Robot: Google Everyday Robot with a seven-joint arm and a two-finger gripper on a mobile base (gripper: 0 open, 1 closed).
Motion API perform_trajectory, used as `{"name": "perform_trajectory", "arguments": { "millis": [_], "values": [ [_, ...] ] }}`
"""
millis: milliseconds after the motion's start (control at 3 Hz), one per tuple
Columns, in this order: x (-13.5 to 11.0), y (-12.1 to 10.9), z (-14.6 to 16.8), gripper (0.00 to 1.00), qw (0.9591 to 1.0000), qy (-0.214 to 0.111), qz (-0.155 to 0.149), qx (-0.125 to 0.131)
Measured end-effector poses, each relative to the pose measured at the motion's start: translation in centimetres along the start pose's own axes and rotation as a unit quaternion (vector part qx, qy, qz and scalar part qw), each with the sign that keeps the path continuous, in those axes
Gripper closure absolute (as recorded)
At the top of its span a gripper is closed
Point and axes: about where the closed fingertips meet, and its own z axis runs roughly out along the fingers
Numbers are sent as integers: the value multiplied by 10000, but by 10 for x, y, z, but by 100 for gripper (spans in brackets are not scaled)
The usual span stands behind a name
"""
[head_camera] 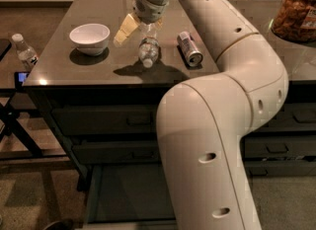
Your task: Place water bottle into bottom drawer
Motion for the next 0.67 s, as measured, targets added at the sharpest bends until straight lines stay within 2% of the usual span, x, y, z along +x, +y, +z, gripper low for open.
{"name": "perform_trajectory", "arguments": {
  "millis": [667],
  "values": [
    [20,-41,18,0,9994,148,250,186]
  ]
}}
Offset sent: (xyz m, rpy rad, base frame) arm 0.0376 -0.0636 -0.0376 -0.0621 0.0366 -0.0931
